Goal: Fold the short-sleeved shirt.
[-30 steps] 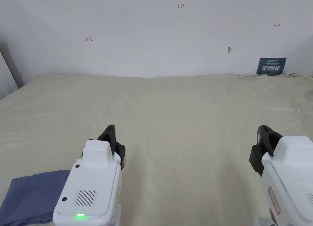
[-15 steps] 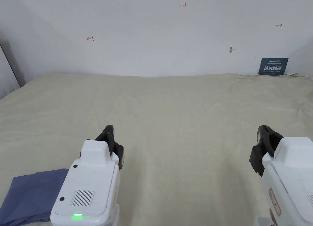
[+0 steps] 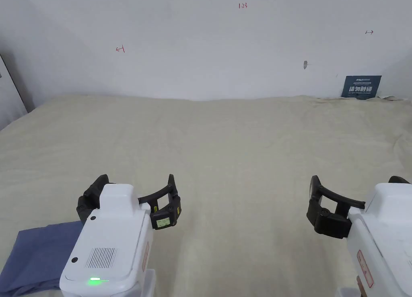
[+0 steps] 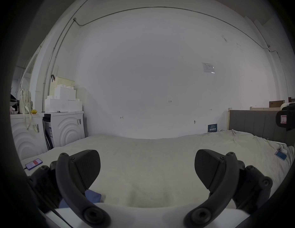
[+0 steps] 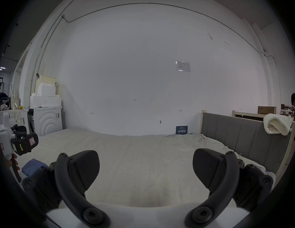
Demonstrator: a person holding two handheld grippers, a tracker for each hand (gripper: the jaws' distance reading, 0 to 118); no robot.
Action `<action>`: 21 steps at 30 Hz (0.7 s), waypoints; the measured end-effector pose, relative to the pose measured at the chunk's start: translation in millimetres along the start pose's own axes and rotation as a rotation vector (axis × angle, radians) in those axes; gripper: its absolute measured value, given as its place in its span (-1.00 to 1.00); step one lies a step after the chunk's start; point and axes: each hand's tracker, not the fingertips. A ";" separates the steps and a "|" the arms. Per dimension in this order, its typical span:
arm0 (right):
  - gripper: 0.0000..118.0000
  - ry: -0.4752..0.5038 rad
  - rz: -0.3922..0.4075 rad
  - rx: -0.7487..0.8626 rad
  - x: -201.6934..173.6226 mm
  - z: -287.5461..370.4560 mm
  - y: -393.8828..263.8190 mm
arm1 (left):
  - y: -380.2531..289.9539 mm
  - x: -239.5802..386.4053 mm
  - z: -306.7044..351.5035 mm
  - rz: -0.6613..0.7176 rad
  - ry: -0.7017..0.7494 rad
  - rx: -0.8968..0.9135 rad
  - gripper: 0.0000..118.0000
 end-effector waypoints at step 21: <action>1.00 -0.011 -0.017 0.021 1.6 4.4 2.2 | 1.8 -2.6 3.1 0.002 0.007 0.021 1.00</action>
